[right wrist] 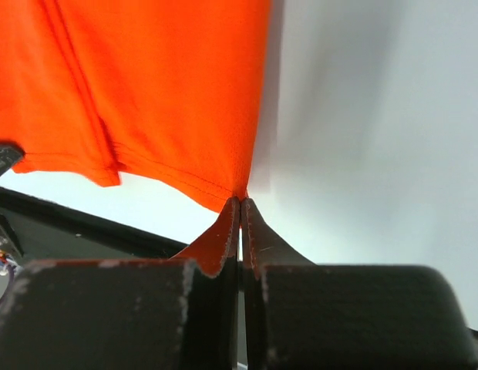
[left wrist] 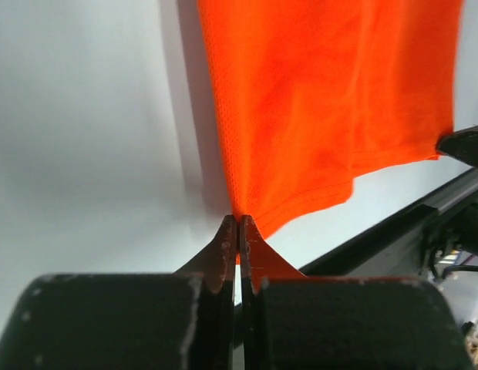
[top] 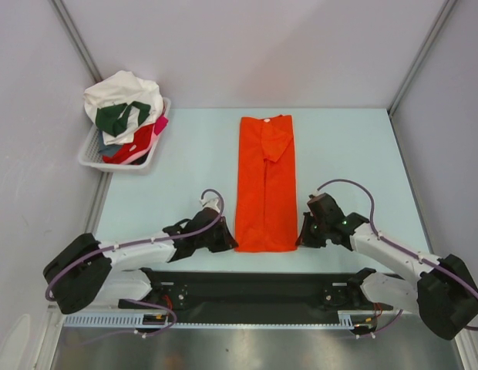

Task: Fold and stack the t-shirts
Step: Fold the tshirt

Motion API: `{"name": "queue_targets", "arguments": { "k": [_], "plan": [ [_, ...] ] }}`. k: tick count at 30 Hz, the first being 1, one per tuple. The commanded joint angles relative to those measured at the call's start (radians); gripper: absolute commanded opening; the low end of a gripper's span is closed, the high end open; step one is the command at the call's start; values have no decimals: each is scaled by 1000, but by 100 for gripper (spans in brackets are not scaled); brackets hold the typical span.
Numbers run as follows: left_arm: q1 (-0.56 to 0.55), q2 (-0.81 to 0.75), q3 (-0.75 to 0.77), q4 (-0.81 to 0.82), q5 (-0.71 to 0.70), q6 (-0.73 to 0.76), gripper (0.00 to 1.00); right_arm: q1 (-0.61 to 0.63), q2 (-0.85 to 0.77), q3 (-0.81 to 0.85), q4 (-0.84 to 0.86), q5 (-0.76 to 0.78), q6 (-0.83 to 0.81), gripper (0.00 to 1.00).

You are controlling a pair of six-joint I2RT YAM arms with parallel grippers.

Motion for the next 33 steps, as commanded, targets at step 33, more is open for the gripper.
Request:
{"name": "queue_targets", "arguments": {
  "k": [33],
  "plan": [
    [412,518,857,-161,84,224,0,-445,695,801,147,-139,-223,0]
  ]
}}
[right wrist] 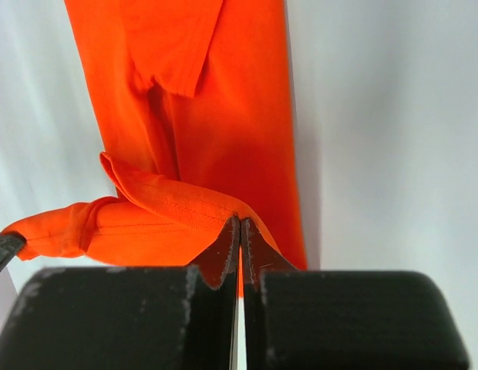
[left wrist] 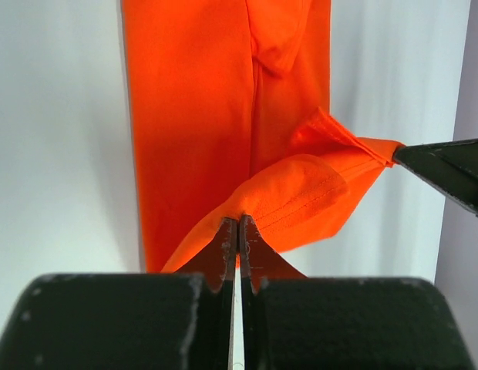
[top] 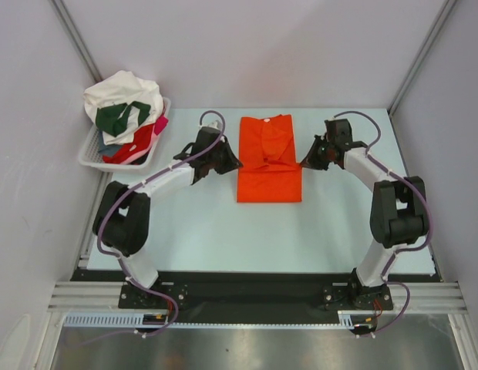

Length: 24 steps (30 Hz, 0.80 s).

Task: Fold and stack the t-shirts
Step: Fold the tshirt

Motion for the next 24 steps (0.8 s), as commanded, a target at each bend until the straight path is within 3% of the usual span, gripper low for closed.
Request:
{"name": "queue_targets", "arguments": {
  "k": [1,13,24],
  "plan": [
    [34,49,88,-22,-21,32,1,-5,70,96,16,16,-27,0],
    [99,223,279,-37,26,47,0,-16,281,329,-24,27,-31,0],
    [119,414,483,-82,75,50,0,-33,401,427,-22,10,-21,0]
  ]
}}
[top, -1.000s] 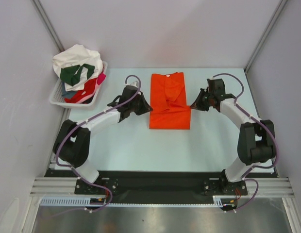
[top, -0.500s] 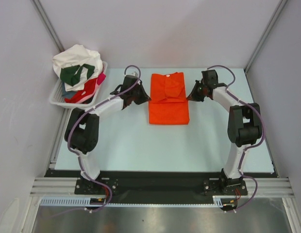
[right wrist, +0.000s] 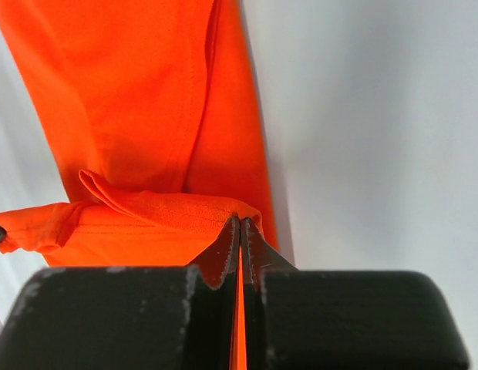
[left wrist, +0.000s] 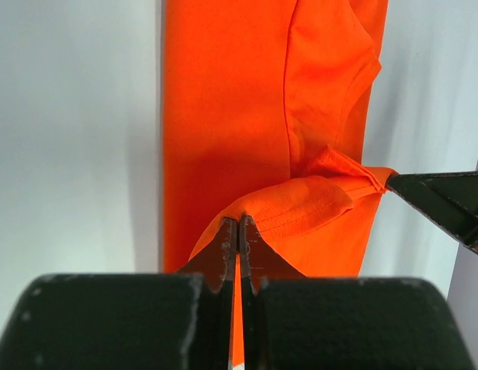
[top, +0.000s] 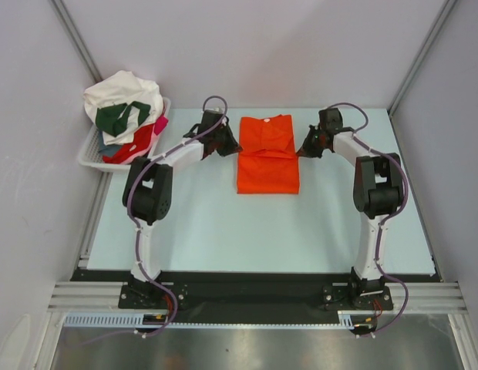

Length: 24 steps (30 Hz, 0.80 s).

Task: Fold and stack the t-shirts
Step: Fold the tshirt

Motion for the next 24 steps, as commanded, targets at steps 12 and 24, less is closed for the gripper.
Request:
{"name": "queue_targets", "arguments": {
  "k": [12,24],
  "plan": [
    [19,-52,19,-33,-27,95,76,-3,-129,-60,47,19,6,58],
    [-36,-331,-518,194,3,58,70,66,-366,-513,199,-12,8,50]
  ]
}}
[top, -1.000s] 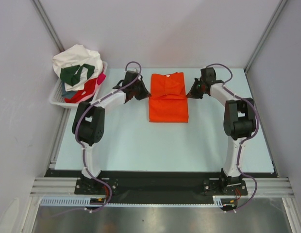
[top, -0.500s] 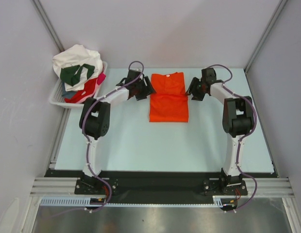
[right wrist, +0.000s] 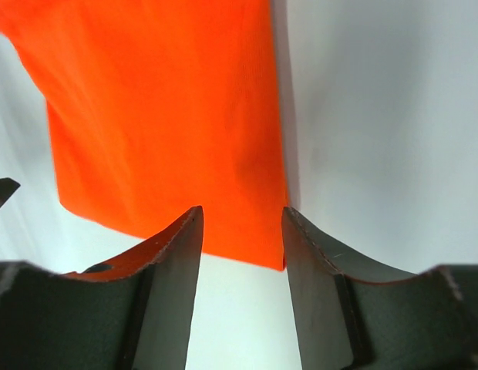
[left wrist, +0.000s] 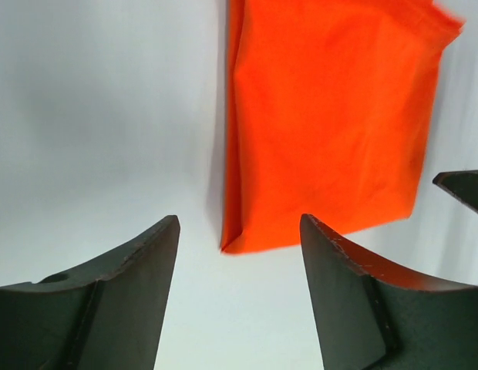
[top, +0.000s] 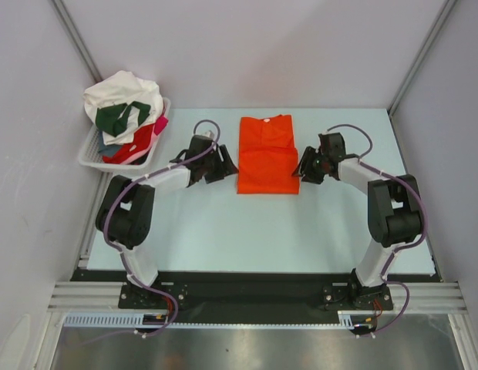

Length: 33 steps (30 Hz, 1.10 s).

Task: Fold and stack the t-shirts
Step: Fold the tshirt

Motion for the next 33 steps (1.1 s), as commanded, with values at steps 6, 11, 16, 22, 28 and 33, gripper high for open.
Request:
{"name": "queue_targets", "arguments": {
  "k": [6,11,16,22,28,33],
  "plan": [
    [-54,-34,-155,161,44,-29,61,44,-39,-118,55,0,-22,44],
    [-67,-9,-155,172,46,-30,54,52,-38,-139,64,4,-24,40],
    [-67,23,-147,186,52,-39,40,51,-28,-142,70,16,-25,36],
    [-78,24,-147,187,47,-41,27,51,-13,-146,81,15,-25,19],
    [-84,1,-180,190,44,-39,15,51,-18,-150,75,9,-29,2],
    [-86,-11,-204,176,26,-30,0,48,-24,-155,49,36,-30,0]
  ]
}}
